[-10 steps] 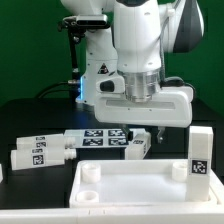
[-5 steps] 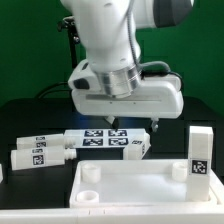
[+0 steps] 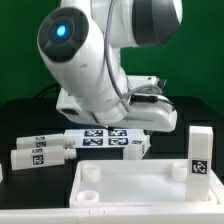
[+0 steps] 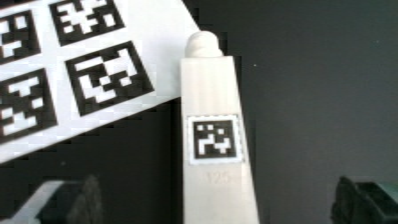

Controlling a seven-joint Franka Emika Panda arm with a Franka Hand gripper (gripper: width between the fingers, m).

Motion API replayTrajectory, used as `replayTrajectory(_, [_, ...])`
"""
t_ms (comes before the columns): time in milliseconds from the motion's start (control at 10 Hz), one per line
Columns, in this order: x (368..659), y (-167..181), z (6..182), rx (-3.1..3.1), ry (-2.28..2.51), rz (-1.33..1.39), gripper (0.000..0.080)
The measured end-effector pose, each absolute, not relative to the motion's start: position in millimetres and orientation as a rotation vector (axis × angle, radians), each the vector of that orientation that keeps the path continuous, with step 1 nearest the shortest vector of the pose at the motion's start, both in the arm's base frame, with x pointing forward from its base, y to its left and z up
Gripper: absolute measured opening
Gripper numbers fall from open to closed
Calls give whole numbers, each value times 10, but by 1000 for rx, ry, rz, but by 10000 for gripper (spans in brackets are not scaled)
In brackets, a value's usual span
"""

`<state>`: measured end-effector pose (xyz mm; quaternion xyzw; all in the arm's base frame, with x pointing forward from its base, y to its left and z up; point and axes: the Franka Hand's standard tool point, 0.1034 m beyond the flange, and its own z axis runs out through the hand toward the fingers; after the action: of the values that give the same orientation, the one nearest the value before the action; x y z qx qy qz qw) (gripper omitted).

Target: Assemble desk

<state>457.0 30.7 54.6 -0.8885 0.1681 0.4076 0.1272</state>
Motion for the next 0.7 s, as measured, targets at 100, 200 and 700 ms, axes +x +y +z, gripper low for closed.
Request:
replayTrajectory(100, [4573, 327, 495, -2523, 411, 1283, 648])
replayTrajectory(200, [4601, 316, 454, -2478, 383, 1351, 648])
replayTrajectory(700, [4532, 249, 399, -2432, 426, 1432, 648])
